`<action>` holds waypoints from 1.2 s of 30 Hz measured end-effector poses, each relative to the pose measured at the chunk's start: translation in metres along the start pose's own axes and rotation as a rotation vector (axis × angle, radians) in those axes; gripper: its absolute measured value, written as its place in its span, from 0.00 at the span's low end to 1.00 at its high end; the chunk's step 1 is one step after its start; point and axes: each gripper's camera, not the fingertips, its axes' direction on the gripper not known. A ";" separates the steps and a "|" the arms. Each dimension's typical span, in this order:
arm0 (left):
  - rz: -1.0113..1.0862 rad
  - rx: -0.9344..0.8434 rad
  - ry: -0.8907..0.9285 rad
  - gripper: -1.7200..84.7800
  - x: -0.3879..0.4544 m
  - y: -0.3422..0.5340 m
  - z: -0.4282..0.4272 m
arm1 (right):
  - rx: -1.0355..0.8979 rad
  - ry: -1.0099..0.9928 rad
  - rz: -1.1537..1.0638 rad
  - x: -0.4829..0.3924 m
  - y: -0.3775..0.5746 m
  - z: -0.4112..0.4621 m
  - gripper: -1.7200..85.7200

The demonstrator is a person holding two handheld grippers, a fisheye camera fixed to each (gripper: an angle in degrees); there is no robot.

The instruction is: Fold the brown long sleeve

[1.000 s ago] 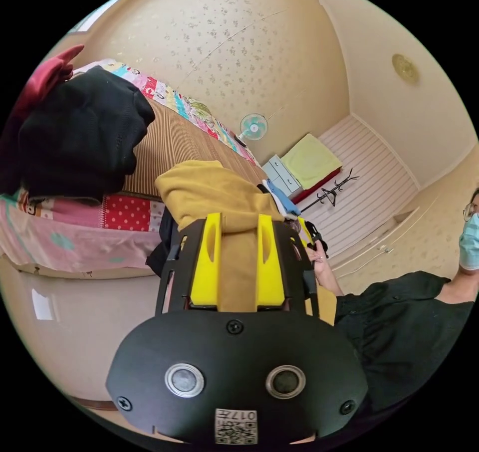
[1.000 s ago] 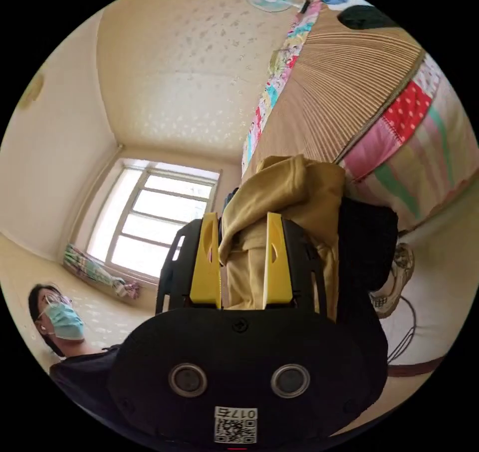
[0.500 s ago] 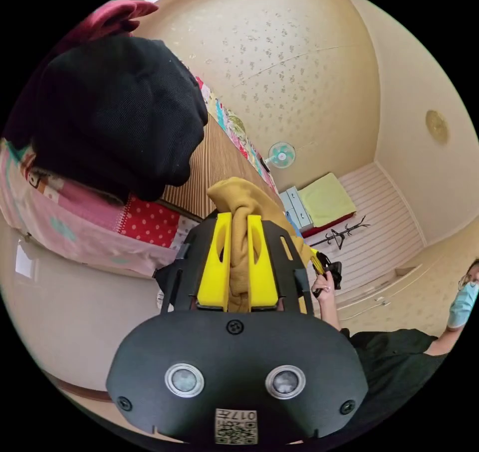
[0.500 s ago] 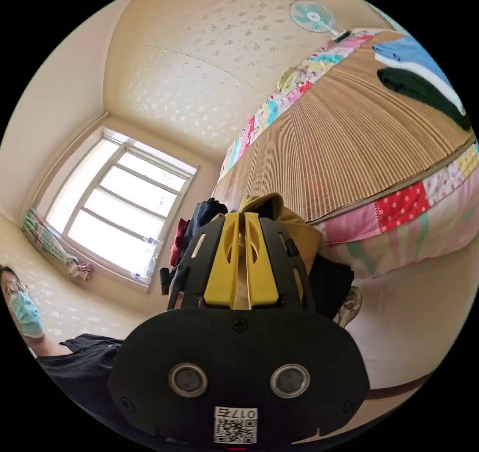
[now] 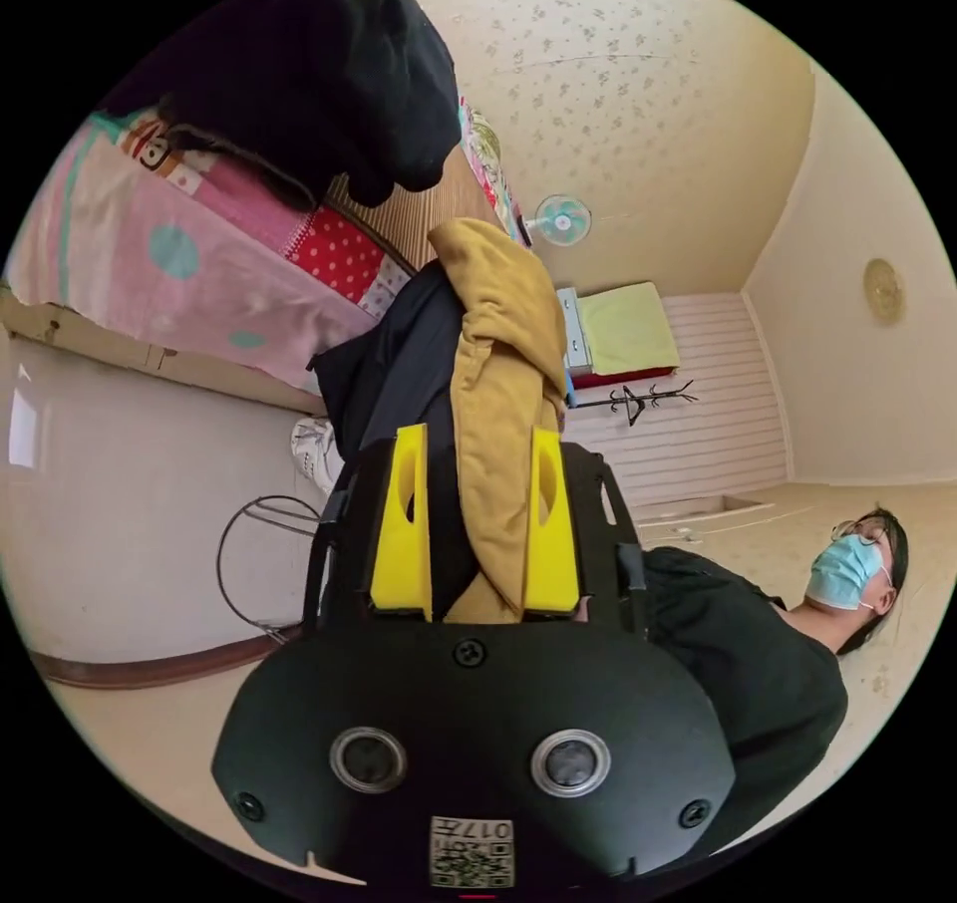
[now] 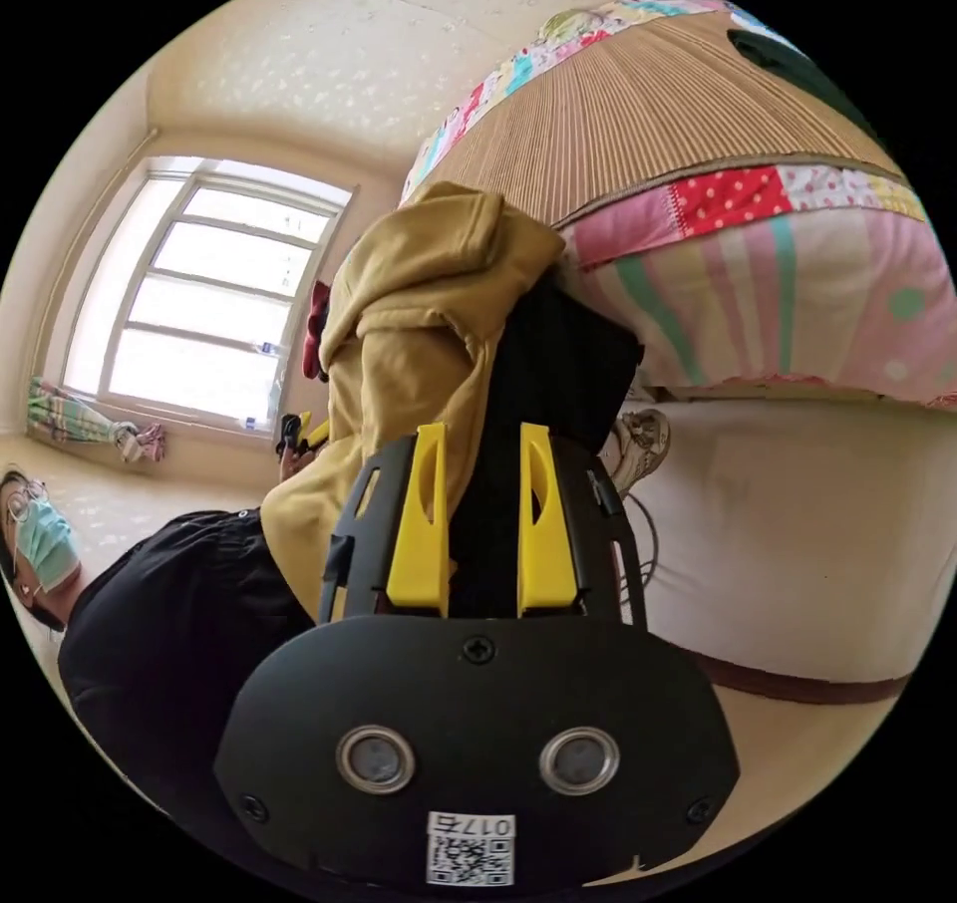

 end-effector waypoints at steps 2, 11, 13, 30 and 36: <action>-0.024 -0.102 0.121 0.19 -0.008 -0.011 0.026 | -0.063 -0.166 -0.024 0.004 -0.003 0.016 0.13; 0.120 -0.262 0.240 0.07 0.041 -0.030 0.000 | 0.095 -0.306 -0.373 -0.062 0.001 -0.033 0.06; 0.188 -0.199 0.273 0.06 0.062 -0.041 -0.029 | 0.160 -0.327 -0.403 -0.069 -0.003 -0.052 0.06; 0.238 0.191 0.145 0.20 -0.009 0.007 -0.136 | 0.314 -0.085 -0.127 -0.013 -0.011 -0.066 0.15; 0.334 -0.277 0.154 0.21 -0.004 0.032 -0.070 | -0.027 -0.479 -0.317 -0.011 0.012 -0.028 0.13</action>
